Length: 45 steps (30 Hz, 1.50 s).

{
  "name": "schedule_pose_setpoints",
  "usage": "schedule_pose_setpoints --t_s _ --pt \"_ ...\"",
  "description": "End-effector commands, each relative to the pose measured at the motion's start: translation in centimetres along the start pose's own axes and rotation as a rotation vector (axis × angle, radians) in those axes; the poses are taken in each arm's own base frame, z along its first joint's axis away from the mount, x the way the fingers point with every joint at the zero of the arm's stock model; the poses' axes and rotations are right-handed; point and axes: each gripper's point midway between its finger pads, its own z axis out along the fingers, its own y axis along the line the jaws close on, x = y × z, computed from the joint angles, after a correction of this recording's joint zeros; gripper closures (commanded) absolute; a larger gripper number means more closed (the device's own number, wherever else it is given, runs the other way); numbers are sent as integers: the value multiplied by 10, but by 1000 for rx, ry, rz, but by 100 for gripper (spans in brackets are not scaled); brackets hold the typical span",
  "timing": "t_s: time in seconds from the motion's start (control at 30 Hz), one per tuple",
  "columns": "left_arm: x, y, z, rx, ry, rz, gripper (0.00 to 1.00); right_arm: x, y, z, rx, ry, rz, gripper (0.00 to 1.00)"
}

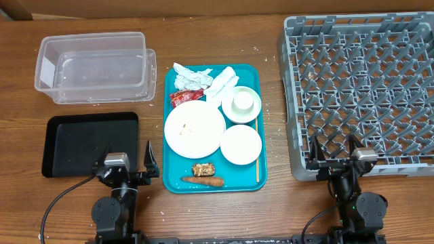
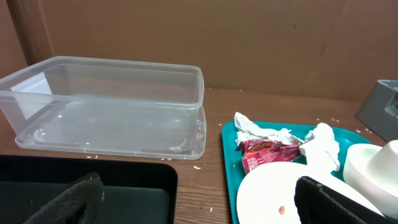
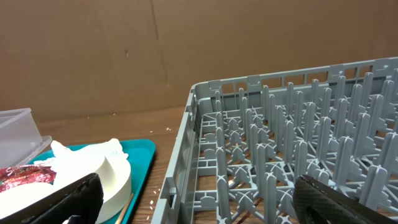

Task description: Sort waste into correct bins and load items into the dishwasher

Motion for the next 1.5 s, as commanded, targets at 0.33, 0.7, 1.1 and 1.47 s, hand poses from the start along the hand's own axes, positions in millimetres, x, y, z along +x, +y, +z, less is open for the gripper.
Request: schedule_pose_setpoints --t_s 0.33,0.7,1.1,1.47 --pt "0 -1 0 2 -6 24 0 1 1 0 -3 -5 -5 0" --pt "-27 -15 -2 78 -116 -22 0 1 1 0 -3 -5 -5 0" --pt "-81 -76 -32 455 -313 -79 0 1 1 0 -3 -5 -5 0" --pt "-101 -97 -51 590 -366 -54 0 1 1 0 -3 -5 -5 0"
